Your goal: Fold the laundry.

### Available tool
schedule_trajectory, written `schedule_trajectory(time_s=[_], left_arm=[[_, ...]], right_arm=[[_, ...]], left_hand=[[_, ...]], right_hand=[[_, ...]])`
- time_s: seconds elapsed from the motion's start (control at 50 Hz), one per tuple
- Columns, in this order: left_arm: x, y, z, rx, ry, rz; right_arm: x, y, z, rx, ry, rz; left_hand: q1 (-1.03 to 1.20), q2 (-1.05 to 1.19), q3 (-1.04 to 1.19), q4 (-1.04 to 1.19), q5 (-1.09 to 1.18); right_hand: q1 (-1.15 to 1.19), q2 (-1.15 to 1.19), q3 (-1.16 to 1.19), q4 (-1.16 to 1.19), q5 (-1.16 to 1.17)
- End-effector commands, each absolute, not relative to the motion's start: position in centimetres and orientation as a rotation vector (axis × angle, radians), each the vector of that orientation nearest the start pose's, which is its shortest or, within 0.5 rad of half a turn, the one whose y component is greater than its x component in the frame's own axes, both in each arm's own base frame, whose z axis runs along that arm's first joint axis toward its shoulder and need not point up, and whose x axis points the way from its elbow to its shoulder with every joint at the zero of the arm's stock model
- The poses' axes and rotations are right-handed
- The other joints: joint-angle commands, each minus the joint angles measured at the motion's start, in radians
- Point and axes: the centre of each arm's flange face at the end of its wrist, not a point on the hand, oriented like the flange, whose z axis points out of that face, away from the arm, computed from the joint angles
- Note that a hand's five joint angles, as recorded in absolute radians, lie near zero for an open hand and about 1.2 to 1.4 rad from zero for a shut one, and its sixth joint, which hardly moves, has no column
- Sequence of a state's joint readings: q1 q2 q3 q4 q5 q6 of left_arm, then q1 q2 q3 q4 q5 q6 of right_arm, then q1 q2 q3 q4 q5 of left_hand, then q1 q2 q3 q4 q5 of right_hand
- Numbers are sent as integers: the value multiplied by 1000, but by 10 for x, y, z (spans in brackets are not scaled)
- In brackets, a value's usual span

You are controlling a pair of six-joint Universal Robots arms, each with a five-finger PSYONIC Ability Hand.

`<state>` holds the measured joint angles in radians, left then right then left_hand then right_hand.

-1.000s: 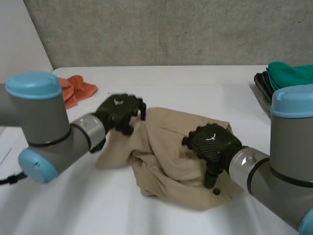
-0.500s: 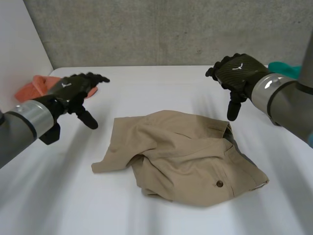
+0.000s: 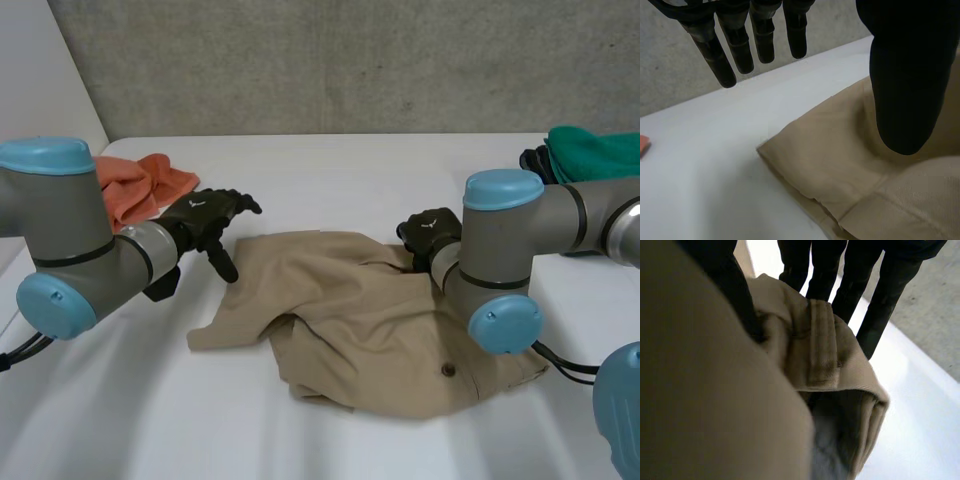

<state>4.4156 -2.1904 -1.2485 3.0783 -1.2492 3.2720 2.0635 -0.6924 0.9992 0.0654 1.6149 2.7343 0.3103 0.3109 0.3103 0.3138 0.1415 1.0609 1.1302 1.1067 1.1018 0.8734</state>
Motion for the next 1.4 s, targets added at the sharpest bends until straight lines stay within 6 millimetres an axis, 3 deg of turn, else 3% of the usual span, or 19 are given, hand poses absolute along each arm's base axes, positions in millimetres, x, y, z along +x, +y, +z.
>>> schedule_trajectory(time_s=[0.02, 0.16, 0.24, 0.4, 0.56, 0.64, 0.72, 0.76, 0.82, 0.9, 0.92, 0.94, 0.98, 1.0, 1.08, 1.16, 1.24, 1.3, 1.4], left_arm=[[-272, -332, 183, 936, 2699, -2026], [-284, -328, 178, 1008, 2708, -2025], [-290, -324, 172, 1046, 2739, -2004], [-313, -313, 158, 1114, 2796, -1994], [-333, -309, 142, 1115, 2830, -2017], [-340, -303, 136, 1124, 2922, -2001], [-351, -288, 135, 1230, 3019, -1971], [-348, -291, 139, 1218, 2998, -1994], [-338, -310, 164, 1117, 2848, -2133], [-319, -352, 232, 868, 2412, -2494], [-311, -366, 266, 743, 2218, -2644], [-307, -371, 282, 685, 2122, -2714], [-302, -377, 314, 609, 1943, -2843], [-300, -376, 343, 584, 1778, -2959], [-299, -366, 394, 578, 1488, -3142], [-295, -358, 418, 574, 1366, -3214], [-285, -359, 421, 549, 1357, -3200], [-282, -360, 410, 556, 1422, -3167], [-281, -354, 356, 659, 1708, -3012]], right_arm=[[317, -326, 201, -963, 2184, -1918], [306, -290, 285, -982, 1915, -2096], [297, -268, 314, -994, 1828, -2119], [294, -234, 315, -1058, 1815, -1949], [294, -230, 311, -1047, 1818, -1876], [293, -234, 311, -1039, 1811, -1880], [294, -249, 310, -1015, 1797, -1931], [295, -264, 307, -992, 1805, -1975], [294, -294, 304, -939, 1815, -2079], [300, -333, 317, -855, 1684, -2323], [302, -339, 323, -829, 1640, -2380], [305, -343, 329, -807, 1588, -2433], [312, -354, 354, -702, 1380, -2598], [313, -356, 363, -661, 1303, -2647], [318, -356, 399, -476, 932, -2786], [318, -352, 420, -364, 680, -2804], [319, -357, 420, -358, 677, -2775], [323, -361, 407, -397, 769, -2714], [327, -369, 368, -529, 976, -2596]], left_hand=[[29, 29, 29, 26, 24], [-12, -12, -12, -15, -17], [-100, -100, -100, -103, -105], [-136, -136, -136, -139, -141], [11, 11, 11, 8, 6], [369, 368, 369, 365, 363], [1084, 1084, 1084, 1081, 1079], [1086, 1085, 1086, 1082, 1080], [1086, 1085, 1086, 1082, 1080], [1086, 1085, 1086, 1082, 1080], [1086, 1085, 1086, 1082, 1080], [1086, 1085, 1086, 1082, 1080], [1086, 1085, 1086, 1082, 1080], [1086, 1085, 1086, 1082, 1080], [1086, 1085, 1086, 1082, 1080], [1086, 1085, 1086, 1082, 1080], [1086, 1085, 1086, 1082, 1080], [1086, 1085, 1086, 1082, 1080], [1086, 1085, 1086, 1082, 1080]], right_hand=[[335, 266, 290, 294, 348], [335, 266, 290, 294, 348], [335, 266, 290, 294, 348], [335, 266, 290, 294, 348], [335, 266, 290, 294, 348], [335, 266, 290, 294, 348], [335, 266, 290, 294, 348], [335, 266, 290, 294, 348], [335, 266, 290, 294, 348], [335, 266, 290, 294, 348], [335, 266, 290, 294, 348], [335, 266, 290, 294, 348], [335, 266, 290, 294, 348], [335, 266, 290, 294, 348], [335, 266, 290, 294, 348], [335, 266, 290, 294, 348], [335, 266, 290, 294, 348], [335, 266, 290, 294, 348], [335, 266, 290, 294, 348]])
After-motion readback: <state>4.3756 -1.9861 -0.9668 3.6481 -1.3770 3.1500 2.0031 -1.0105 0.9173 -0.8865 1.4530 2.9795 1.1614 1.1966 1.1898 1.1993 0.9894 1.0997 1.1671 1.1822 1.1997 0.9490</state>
